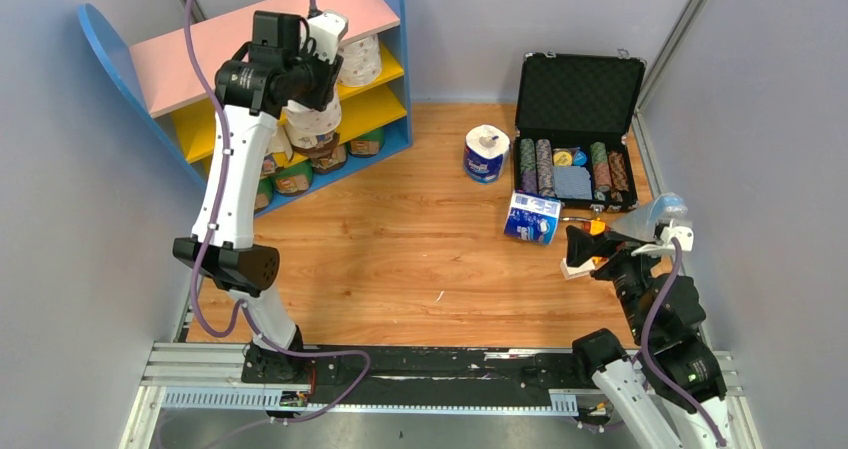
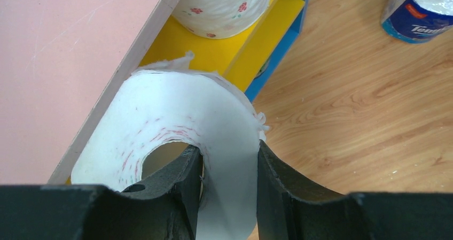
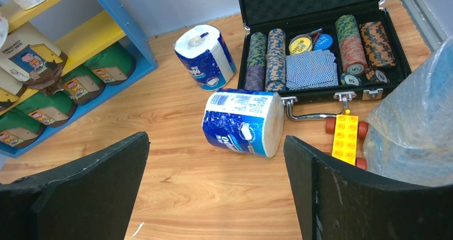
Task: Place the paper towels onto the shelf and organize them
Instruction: Place the paper towel on the shelf.
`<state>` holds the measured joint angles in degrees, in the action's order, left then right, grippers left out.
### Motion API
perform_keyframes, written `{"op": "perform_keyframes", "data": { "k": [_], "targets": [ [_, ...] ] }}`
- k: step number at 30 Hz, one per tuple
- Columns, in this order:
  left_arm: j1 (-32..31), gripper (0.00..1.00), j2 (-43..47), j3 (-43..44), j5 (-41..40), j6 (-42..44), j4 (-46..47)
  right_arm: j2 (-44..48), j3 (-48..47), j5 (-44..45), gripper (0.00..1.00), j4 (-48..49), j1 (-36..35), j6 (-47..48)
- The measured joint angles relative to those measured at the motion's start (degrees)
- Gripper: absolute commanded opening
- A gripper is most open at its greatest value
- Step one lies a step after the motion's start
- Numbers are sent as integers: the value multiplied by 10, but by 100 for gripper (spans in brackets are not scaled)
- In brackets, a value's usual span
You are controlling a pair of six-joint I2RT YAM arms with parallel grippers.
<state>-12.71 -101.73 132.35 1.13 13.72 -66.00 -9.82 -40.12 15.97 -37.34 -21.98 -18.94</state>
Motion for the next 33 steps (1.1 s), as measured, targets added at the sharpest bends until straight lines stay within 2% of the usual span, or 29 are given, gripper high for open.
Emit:
{"op": "perform_keyframes", "data": {
  "k": [17, 27, 33],
  "targets": [
    [49, 29, -43, 78, 110, -6, -47, -20, 0, 0, 100, 1, 0, 0],
    [79, 29, -45, 81, 184, -25, -45, -21, 0, 0, 100, 1, 0, 0],
    [84, 29, -43, 77, 202, -51, -36, -21, 0, 0, 100, 1, 0, 0]
  ]
}}
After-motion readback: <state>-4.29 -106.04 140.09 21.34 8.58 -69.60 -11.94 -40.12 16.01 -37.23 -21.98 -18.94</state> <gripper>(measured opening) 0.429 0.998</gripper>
